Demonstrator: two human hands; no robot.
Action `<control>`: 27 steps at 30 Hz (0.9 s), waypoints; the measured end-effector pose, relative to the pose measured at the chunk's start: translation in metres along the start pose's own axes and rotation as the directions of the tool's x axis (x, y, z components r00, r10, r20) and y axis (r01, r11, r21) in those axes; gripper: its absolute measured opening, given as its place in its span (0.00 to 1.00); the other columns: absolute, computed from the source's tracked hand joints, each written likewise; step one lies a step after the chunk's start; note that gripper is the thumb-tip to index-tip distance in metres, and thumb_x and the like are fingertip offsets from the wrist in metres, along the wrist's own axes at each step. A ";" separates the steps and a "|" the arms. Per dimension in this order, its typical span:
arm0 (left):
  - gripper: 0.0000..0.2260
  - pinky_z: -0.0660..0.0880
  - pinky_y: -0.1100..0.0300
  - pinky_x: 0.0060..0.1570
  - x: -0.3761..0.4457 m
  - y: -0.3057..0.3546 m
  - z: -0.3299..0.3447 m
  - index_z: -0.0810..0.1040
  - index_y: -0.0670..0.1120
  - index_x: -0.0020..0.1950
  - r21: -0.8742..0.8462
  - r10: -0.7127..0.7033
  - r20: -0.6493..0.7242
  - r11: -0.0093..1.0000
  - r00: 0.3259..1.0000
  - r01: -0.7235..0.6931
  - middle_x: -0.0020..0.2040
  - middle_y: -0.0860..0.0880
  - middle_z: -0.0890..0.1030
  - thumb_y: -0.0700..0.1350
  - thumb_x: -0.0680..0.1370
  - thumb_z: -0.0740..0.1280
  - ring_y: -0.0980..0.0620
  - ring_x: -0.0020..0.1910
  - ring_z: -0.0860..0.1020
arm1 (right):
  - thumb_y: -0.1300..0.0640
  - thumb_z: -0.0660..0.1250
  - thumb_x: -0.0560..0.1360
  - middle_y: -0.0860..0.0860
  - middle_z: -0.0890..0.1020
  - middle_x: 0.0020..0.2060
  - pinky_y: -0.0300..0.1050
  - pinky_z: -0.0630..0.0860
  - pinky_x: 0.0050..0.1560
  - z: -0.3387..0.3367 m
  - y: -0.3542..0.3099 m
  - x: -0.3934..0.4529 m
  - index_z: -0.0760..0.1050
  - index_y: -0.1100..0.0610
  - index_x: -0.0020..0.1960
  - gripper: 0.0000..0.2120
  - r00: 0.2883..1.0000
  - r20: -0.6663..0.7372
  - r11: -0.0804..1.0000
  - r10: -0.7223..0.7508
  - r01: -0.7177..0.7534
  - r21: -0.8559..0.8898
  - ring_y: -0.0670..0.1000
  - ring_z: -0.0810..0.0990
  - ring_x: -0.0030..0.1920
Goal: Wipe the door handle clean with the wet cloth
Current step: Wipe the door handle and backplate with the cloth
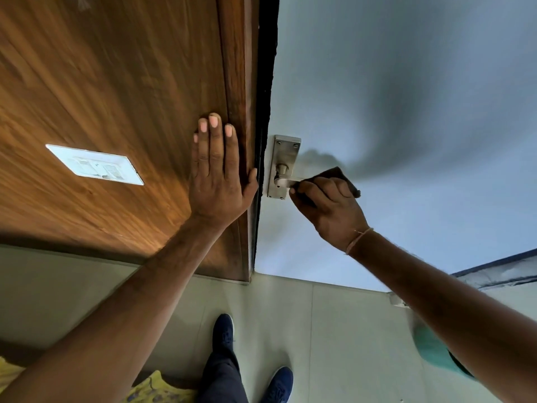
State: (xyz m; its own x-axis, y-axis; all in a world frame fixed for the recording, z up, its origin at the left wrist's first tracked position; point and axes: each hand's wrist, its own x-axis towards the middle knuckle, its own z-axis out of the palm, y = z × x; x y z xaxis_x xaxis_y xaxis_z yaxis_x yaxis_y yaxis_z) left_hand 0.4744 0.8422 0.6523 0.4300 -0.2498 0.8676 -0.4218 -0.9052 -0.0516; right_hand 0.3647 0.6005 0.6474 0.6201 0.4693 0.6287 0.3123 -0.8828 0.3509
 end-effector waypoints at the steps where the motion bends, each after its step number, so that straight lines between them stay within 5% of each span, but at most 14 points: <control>1: 0.42 0.61 0.40 0.84 0.000 0.000 0.000 0.60 0.34 0.83 0.001 -0.001 -0.005 1.000 1.000 0.001 0.79 0.30 0.68 0.55 0.79 0.74 0.31 0.80 0.66 | 0.65 0.67 0.81 0.54 0.86 0.58 0.56 0.74 0.54 0.002 -0.001 0.004 0.82 0.57 0.67 0.16 1.000 0.000 1.000 -0.013 0.013 0.006 0.60 0.83 0.54; 6: 0.40 0.63 0.40 0.83 0.002 0.004 -0.002 0.61 0.33 0.82 0.032 -0.016 -0.016 0.999 1.000 0.016 0.78 0.29 0.69 0.54 0.80 0.73 0.29 0.79 0.67 | 0.65 0.67 0.82 0.55 0.86 0.59 0.55 0.72 0.56 0.012 -0.016 0.023 0.85 0.59 0.61 0.11 0.997 -0.024 0.995 -0.076 0.077 0.064 0.59 0.77 0.59; 11: 0.42 0.63 0.40 0.83 0.001 0.003 -0.003 0.61 0.33 0.82 0.034 -0.006 -0.023 0.999 1.000 0.007 0.78 0.29 0.69 0.55 0.79 0.74 0.30 0.79 0.67 | 0.69 0.65 0.82 0.54 0.87 0.55 0.54 0.78 0.58 -0.001 0.020 -0.008 0.85 0.60 0.58 0.12 0.994 0.022 0.986 -0.106 0.103 0.133 0.61 0.85 0.55; 15: 0.42 0.64 0.40 0.82 0.001 0.004 -0.002 0.59 0.34 0.83 0.023 -0.016 -0.026 1.000 1.000 0.016 0.79 0.30 0.69 0.55 0.79 0.73 0.30 0.80 0.67 | 0.70 0.61 0.83 0.54 0.87 0.53 0.52 0.79 0.57 0.001 0.021 -0.002 0.85 0.60 0.56 0.15 0.995 0.025 0.982 -0.100 0.094 0.167 0.60 0.84 0.54; 20: 0.42 0.64 0.40 0.83 0.000 0.003 -0.002 0.59 0.35 0.83 0.010 -0.006 -0.036 1.000 0.999 0.006 0.79 0.30 0.68 0.55 0.79 0.74 0.30 0.80 0.66 | 0.66 0.69 0.82 0.54 0.86 0.56 0.54 0.79 0.58 0.016 -0.007 0.023 0.84 0.59 0.56 0.07 0.991 0.015 0.971 -0.132 0.126 0.203 0.59 0.83 0.57; 27: 0.44 0.63 0.40 0.83 0.001 0.003 -0.003 0.60 0.33 0.83 0.029 -0.004 -0.022 1.000 1.000 0.004 0.79 0.29 0.68 0.55 0.77 0.75 0.30 0.80 0.66 | 0.69 0.65 0.84 0.54 0.87 0.54 0.51 0.82 0.54 -0.013 0.033 -0.008 0.85 0.60 0.55 0.11 0.990 0.028 0.977 -0.137 0.131 0.171 0.59 0.87 0.54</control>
State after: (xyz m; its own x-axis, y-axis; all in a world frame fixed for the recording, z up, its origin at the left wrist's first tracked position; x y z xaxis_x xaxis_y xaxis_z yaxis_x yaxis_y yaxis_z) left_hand 0.4716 0.8403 0.6545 0.4143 -0.2390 0.8782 -0.3965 -0.9159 -0.0622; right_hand 0.3607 0.5683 0.6633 0.5911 0.5853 0.5550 0.5087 -0.8045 0.3065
